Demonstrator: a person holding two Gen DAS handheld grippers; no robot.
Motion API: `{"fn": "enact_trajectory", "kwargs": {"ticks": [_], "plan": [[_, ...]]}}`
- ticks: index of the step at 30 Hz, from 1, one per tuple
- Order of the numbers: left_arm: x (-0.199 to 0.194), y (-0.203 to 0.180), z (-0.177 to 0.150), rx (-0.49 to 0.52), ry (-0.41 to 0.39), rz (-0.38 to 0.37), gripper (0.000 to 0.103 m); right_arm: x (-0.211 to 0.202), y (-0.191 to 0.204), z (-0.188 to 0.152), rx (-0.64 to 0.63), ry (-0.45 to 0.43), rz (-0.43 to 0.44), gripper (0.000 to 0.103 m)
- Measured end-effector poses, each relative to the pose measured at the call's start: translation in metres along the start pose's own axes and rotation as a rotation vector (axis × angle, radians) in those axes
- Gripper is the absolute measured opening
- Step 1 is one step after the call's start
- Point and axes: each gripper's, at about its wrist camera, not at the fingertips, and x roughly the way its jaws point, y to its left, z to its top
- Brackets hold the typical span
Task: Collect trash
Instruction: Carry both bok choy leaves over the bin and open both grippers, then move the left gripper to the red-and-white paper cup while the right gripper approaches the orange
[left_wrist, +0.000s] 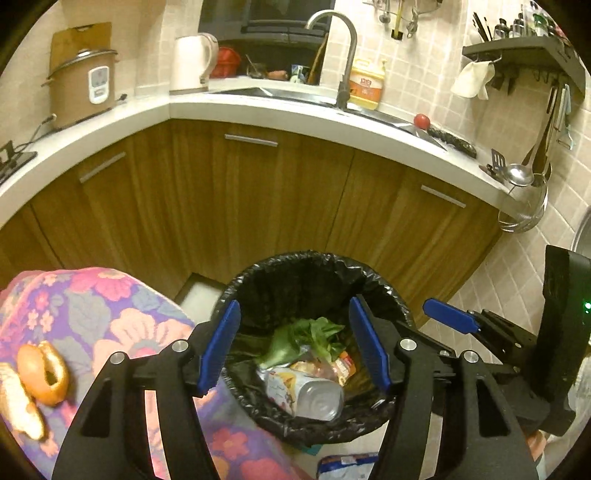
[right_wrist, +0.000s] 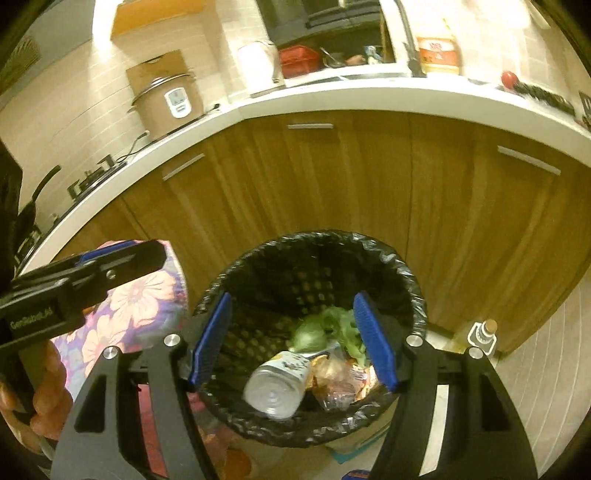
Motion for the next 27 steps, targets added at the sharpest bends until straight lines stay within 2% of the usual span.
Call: {"fn": "enact_trajectory", "kwargs": {"ticks": [13,18,23,27], "plan": [[-0.075,0.057,-0.009,-0.076,-0.132,0.086,0.062,-0.006,0.078,0.001,-0.118,-0.020,0.077,0.064],[-0.113,0.085,-0.017,-0.106,-0.194,0.130,0.065,-0.002,0.121,0.000,-0.184,-0.018,0.117,0.064],[-0.151,0.122,-0.028,-0.132,-0.242,0.207,0.066,0.002,0.173,-0.004,-0.274,-0.041,0.147,0.064],[-0.183,0.158,-0.040,-0.193,-0.287,0.257,0.073,0.009,0.213,-0.007,-0.348,-0.032,0.182,0.064]]}}
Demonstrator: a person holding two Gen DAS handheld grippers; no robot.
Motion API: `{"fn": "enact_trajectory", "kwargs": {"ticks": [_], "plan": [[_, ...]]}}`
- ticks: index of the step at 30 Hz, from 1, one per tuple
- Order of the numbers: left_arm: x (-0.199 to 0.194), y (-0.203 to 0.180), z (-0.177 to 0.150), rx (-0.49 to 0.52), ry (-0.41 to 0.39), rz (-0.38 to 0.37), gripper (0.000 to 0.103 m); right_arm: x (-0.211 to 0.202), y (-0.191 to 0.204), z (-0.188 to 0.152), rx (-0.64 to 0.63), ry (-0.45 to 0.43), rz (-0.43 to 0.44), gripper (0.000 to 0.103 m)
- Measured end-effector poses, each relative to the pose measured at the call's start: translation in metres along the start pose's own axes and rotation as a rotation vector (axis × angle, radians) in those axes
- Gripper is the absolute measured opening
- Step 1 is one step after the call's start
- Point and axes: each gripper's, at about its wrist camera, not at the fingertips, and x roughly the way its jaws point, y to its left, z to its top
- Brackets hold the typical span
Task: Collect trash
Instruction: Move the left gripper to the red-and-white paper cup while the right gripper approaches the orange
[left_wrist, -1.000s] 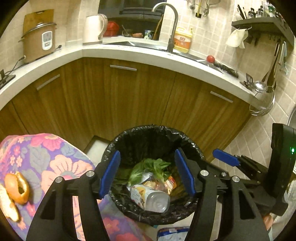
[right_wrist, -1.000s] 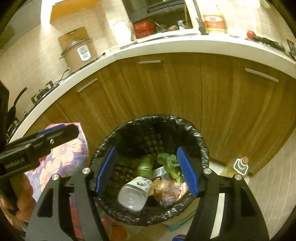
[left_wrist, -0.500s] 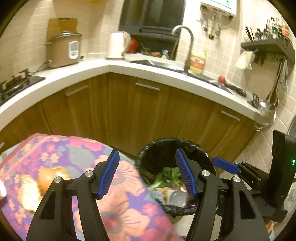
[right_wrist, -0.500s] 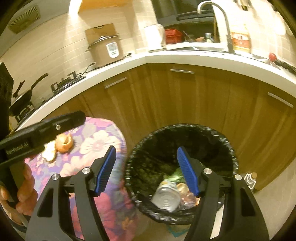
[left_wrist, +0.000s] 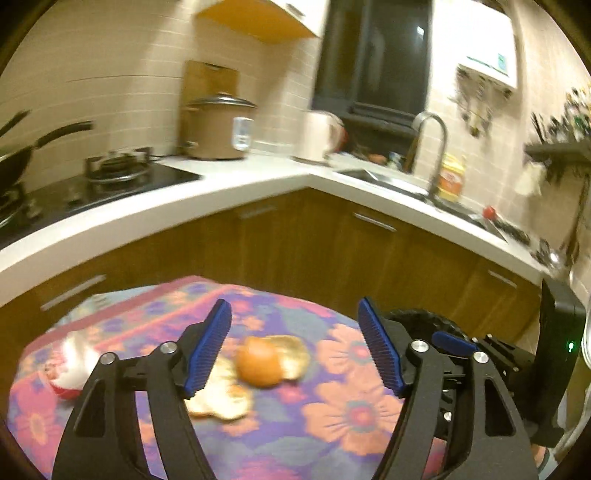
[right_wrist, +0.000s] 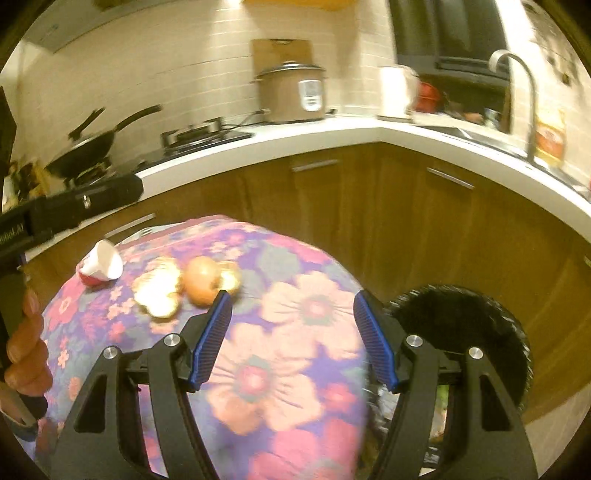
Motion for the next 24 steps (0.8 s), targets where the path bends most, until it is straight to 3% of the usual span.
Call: {"fn": "enact_trajectory", "kwargs": {"ticks": [6,10,13,19,24], "plan": [[-0.032,0.080,-0.001,-0.125,-0.042,0.068,0.087,0.029,0.039,0.010,-0.072,0.029,0.033,0.064],[-0.052,0.131,-0.007,-0.221,-0.073,0.130,0.087,0.055,0.048,0.015,-0.058,0.053,0.045,0.065],[-0.062,0.165,-0.014,-0.276,-0.086,0.221,0.088,0.076,0.046,0.018,-0.035,0.071,0.038,0.065],[-0.060,0.224,-0.037,-0.395,-0.066,0.347,0.088,0.096,0.046,0.013,-0.022,0.103,0.045,0.065],[-0.045,0.254,-0.060,-0.501,-0.032,0.318,0.088,0.099,0.049,0.012,-0.034,0.109,0.049,0.065]]}}
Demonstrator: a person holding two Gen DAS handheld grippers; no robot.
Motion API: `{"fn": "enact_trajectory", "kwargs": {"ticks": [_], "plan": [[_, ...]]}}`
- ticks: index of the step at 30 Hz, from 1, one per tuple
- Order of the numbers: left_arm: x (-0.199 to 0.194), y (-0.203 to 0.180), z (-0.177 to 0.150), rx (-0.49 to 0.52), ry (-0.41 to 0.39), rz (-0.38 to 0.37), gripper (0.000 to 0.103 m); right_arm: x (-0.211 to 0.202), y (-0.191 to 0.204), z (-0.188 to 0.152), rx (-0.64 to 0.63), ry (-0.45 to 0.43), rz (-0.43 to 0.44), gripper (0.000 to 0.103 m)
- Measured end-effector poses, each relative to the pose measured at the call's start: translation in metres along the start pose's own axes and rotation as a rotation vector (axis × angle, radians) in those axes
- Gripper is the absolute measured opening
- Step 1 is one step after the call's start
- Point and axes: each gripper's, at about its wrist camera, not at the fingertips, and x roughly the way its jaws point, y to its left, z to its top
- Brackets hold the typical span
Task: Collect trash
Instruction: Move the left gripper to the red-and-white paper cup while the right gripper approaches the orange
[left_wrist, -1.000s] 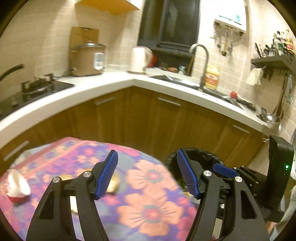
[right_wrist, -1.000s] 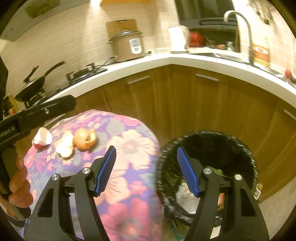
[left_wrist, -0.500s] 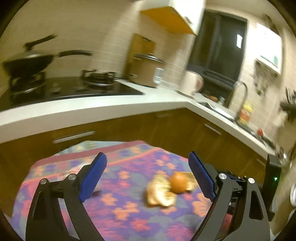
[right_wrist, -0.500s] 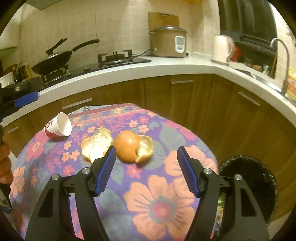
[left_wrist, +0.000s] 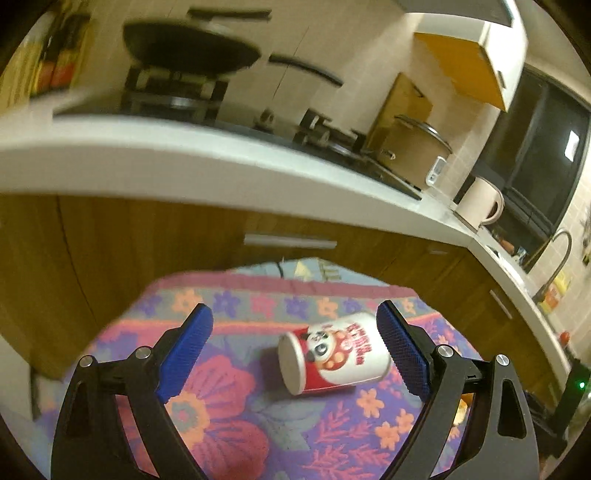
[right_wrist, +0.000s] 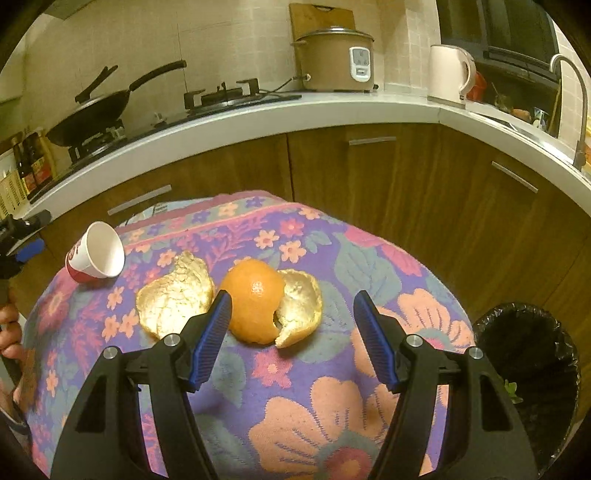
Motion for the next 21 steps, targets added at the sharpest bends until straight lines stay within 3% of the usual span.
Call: {"fn": "enact_trajectory", "kwargs": {"ticks": [4,12,18,21], "plan": [[0.019,0.000,-0.010,-0.018,0.069,-0.024,0.088,0.001,-0.001,0.000,0.010,0.002,-0.006,0.065],[0.037,-0.031,-0.030,0.087,0.194,-0.044,0.088,-0.002,0.001,-0.001,-0.009,-0.015,-0.025,0.065],[0.028,-0.054,-0.045,0.159,0.250,-0.159,0.087,-0.004,0.000,-0.001,0.001,-0.026,-0.023,0.068],[0.020,-0.071,-0.053,0.240,0.269,-0.208,0.087,-0.005,0.001,-0.001,-0.004,-0.029,-0.021,0.068]]}}
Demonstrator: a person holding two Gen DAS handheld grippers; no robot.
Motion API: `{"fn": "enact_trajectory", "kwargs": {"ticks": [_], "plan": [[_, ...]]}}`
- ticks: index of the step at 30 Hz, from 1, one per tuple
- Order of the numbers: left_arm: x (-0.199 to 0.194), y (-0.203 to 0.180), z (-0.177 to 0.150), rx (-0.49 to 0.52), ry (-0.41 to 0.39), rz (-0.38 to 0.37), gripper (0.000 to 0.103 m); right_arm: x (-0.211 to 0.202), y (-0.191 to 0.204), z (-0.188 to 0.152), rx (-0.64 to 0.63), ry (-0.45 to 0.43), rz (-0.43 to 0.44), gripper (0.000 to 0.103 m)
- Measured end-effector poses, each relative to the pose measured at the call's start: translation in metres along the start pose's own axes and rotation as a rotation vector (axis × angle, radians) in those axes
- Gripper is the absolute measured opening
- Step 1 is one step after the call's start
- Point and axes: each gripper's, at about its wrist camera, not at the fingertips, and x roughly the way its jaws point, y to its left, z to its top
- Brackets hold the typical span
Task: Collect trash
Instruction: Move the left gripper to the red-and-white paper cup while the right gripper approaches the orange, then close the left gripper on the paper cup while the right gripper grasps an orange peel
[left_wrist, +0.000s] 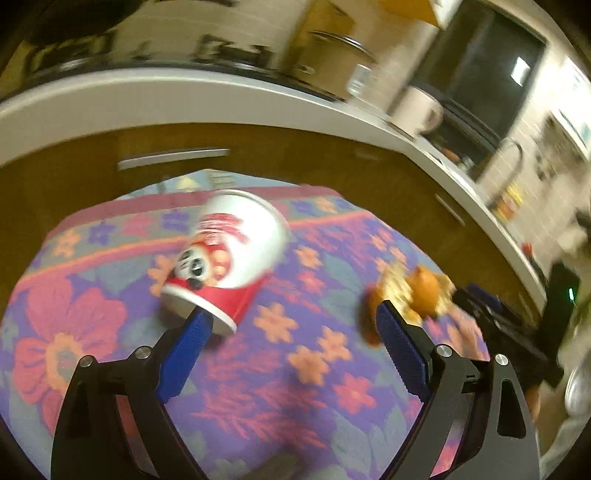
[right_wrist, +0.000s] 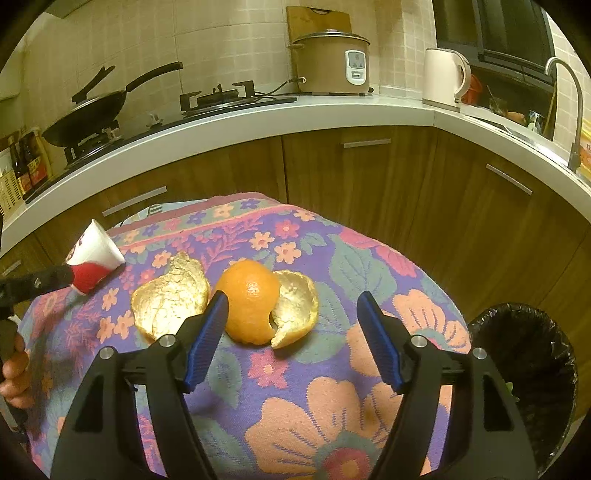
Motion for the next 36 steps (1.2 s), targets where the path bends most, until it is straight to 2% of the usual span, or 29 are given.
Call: {"fn": "enact_trajectory", "kwargs": {"ticks": [1,3,5,8,12,14,17,21,25,27,31,33,35,36], "plan": [[-0.004,-0.007,-0.001,0.041,-0.013,0.020,0.087,0.000,0.000,0.000,0.000,0.000,0.002,0.068],[-0.013,-0.012,0.000,0.096,-0.056,0.114,0.087,0.000,-0.001,0.000,0.004,0.001,0.004,0.069],[-0.016,-0.009,0.004,0.107,-0.078,0.197,0.088,0.001,-0.001,0.001,0.008,0.003,0.007,0.069],[-0.011,-0.001,0.015,0.106,-0.069,0.256,0.088,0.001,-0.001,0.001,0.009,0.004,0.005,0.069],[0.017,0.006,0.027,0.137,-0.003,0.285,0.088,0.000,-0.003,0.000,0.021,-0.003,0.001,0.069],[0.033,0.007,0.029,0.136,0.019,0.300,0.085,0.001,-0.003,0.000,0.022,0.006,0.009,0.069],[0.043,0.008,0.026,0.124,0.030,0.277,0.065,0.001,-0.009,-0.001,0.052,0.016,0.030,0.072],[0.040,0.006,0.019,0.137,-0.001,0.279,0.060,0.002,-0.028,-0.001,0.150,0.014,0.047,0.073],[0.035,0.006,0.017,0.124,-0.031,0.259,0.059,0.025,-0.044,0.003,0.229,0.117,0.088,0.071],[0.031,0.004,0.017,0.124,-0.048,0.245,0.059,0.036,-0.050,0.003,0.262,0.169,0.120,0.056],[0.029,-0.003,0.017,0.139,-0.063,0.227,0.058,0.042,-0.040,0.004,0.216,0.192,0.132,0.042],[0.029,-0.007,0.015,0.153,-0.066,0.228,0.058,0.045,-0.026,0.004,0.147,0.209,0.127,0.022],[0.029,-0.011,0.014,0.162,-0.071,0.231,0.058,0.046,-0.019,0.004,0.112,0.213,0.100,0.006],[0.028,-0.012,0.014,0.163,-0.074,0.230,0.058,0.044,-0.018,0.004,0.106,0.202,0.088,0.004]]}}
